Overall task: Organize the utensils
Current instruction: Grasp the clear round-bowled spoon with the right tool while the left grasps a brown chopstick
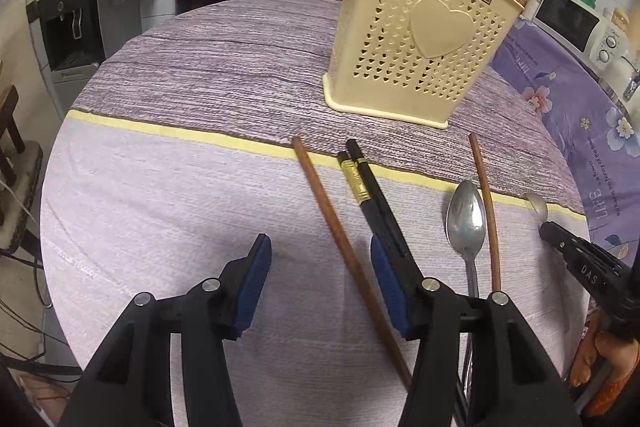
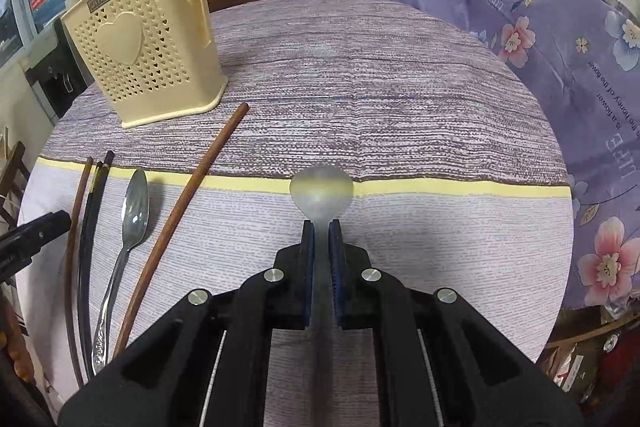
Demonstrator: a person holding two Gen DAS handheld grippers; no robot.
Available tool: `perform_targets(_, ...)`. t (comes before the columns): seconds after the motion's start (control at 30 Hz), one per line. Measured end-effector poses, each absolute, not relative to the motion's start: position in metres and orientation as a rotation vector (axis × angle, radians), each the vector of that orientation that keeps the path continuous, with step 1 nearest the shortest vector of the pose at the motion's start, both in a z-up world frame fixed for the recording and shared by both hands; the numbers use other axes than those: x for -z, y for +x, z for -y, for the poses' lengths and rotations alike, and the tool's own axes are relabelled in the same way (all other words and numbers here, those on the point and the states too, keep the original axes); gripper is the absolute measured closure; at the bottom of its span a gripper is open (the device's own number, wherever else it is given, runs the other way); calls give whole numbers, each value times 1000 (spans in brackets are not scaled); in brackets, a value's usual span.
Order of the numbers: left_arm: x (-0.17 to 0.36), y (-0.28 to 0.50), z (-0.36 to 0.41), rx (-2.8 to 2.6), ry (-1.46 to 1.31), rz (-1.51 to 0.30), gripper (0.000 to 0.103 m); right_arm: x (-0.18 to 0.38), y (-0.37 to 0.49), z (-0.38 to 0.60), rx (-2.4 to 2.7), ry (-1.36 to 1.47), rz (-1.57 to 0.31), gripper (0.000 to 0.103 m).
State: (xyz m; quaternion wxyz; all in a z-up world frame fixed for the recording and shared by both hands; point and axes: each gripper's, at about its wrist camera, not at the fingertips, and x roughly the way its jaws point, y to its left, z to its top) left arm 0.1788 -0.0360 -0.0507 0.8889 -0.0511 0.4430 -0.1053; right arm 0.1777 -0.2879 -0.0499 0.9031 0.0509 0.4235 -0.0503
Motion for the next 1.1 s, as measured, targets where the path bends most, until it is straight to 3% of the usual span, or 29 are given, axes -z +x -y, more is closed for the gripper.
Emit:
perform_targets(0.1, 51, 182, 40, 202, -93, -919, 52, 49, 178, 285, 100, 93, -875, 92)
perform_targets(0.17, 51, 183, 40, 194, -90, -920, 52, 50, 177, 285, 86, 96, -878, 85)
perform_targets(0.23, 51, 183, 40, 191, -91, -921, 52, 49, 178, 288, 72, 99, -883, 56)
perform_targets(0.27, 51, 184, 40, 189, -88, -921, 52, 48, 178, 289, 75, 93, -881, 52)
perform_targets(0.6, 50, 204, 46, 169, -49, -947, 64, 51, 199, 287, 63, 33, -927, 52)
perform_targets(0.8, 50, 223, 50, 160, -39, -965, 73, 49, 215, 286, 79, 35, -942, 66)
perform_targets(1.0, 49, 234, 56, 139, -7, -970, 90, 47, 219, 284, 76, 37, -952, 66)
perform_targets(1.1, 49, 238, 55, 146, -13, -979, 91, 47, 220, 285, 68, 37, -951, 66)
